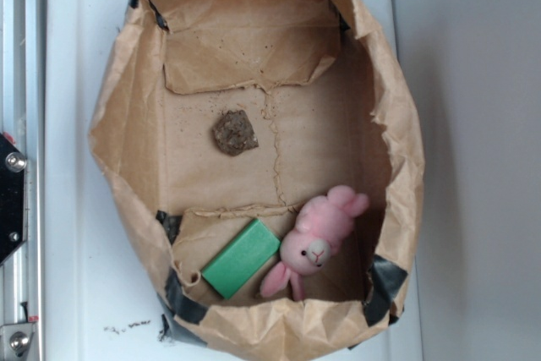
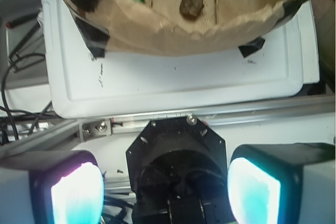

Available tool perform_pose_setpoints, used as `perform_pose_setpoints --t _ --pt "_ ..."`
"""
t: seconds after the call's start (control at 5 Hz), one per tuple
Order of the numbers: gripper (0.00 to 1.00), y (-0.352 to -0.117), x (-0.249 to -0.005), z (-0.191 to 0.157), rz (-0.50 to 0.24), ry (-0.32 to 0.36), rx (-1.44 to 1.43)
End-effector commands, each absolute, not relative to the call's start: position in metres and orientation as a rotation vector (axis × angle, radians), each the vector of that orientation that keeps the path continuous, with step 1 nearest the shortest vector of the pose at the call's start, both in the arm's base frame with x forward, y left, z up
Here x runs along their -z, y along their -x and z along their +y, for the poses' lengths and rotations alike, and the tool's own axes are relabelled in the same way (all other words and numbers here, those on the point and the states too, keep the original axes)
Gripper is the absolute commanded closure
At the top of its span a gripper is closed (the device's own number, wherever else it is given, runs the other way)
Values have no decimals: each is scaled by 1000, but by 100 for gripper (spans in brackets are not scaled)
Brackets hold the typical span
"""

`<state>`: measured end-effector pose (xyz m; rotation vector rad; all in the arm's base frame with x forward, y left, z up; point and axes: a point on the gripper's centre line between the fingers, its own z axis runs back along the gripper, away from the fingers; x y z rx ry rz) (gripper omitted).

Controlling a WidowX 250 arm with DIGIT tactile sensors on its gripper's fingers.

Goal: Grab the rock.

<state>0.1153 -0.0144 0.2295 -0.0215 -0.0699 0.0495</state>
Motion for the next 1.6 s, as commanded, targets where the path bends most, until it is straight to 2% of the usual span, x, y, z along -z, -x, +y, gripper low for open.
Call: perform_pose_setpoints --t 0.0,0.4,0.6,0.8,1.0,1.4 --pt "0 -185 -226 1 -168 -15 -43" --pt "0 -240 -196 39 -160 -30 -29" --pt "0 -266 -173 52 -141 1 -24" --pt "0 -272 -151 52 -137 29 25" --pt "0 -272 -130 48 -177 83 29" --pt "0 -272 -130 48 -177 83 29"
